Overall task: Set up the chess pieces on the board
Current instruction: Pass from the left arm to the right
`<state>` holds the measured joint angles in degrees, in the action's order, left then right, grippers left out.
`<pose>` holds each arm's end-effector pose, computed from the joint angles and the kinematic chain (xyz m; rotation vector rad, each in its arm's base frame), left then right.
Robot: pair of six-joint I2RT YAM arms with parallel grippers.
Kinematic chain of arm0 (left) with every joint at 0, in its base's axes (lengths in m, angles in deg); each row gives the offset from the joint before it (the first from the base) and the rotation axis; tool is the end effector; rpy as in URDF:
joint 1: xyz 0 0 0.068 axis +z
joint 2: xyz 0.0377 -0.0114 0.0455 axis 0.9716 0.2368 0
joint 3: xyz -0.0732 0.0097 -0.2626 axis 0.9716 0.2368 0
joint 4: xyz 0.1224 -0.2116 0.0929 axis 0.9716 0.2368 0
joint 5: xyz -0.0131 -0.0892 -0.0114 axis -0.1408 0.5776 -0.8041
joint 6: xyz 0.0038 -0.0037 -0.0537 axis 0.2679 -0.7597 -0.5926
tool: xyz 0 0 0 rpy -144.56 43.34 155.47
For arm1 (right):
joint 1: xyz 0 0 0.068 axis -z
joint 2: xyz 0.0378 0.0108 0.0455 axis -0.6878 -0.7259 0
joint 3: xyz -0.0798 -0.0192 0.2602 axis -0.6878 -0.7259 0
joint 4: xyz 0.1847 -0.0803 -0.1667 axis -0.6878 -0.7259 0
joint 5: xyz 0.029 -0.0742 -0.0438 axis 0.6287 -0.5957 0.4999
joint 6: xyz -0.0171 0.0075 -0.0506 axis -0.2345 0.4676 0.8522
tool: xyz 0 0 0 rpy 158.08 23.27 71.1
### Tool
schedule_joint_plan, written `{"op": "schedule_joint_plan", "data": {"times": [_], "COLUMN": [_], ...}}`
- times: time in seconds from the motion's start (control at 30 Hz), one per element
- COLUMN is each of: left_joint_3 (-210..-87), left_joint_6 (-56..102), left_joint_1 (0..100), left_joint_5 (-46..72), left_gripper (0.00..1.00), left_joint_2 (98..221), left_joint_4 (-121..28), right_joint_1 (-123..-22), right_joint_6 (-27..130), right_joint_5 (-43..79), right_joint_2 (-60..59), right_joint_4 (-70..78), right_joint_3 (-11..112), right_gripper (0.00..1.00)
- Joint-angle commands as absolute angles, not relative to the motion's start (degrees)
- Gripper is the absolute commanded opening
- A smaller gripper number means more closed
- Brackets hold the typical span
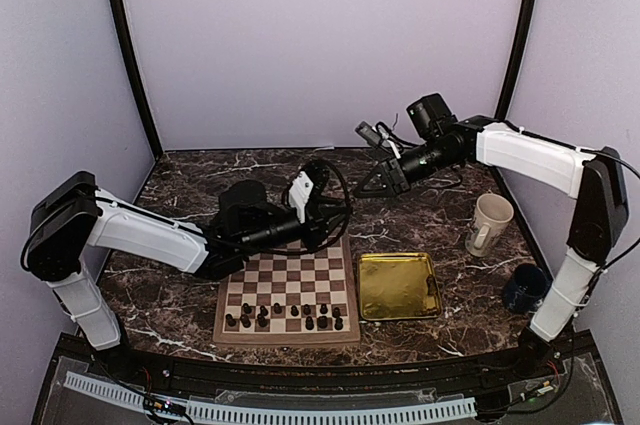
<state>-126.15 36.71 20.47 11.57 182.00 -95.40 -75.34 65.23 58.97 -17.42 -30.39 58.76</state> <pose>0.2063 -0.3116 0.2389 0.8468 1.3315 -0.8409 0.3013 0.2187 0.3014 -1.1587 2.0828 1.2272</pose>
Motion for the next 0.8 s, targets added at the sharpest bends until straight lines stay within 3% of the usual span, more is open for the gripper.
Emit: {"op": "schedule_joint_plan", "data": {"times": [0.0, 0.33, 0.77], "left_joint_3": [-126.8, -128.5, -129.8], "left_joint_6": [32.3, 33.0, 31.2], "left_joint_1": [20.5, 20.5, 20.7], "left_joint_5": [11.3, 11.2, 9.5], "left_gripper": [0.19, 0.19, 0.18], "left_joint_2": [182.3, 182.9, 183.6], "left_joint_4": [-99.8, -98.4, -97.5], "right_joint_1": [-75.7, -75.9, -77.4], "right_joint_6": [59.1, 55.6, 56.2], "right_joint_5": [65.0, 69.0, 68.5], "right_joint_2": [-17.2, -14.8, -14.1], "right_joint_4": [-24.8, -20.5, -20.7], "right_joint_3": [58.6, 55.8, 53.8], "right_gripper": [0.35, 0.35, 0.26]}}
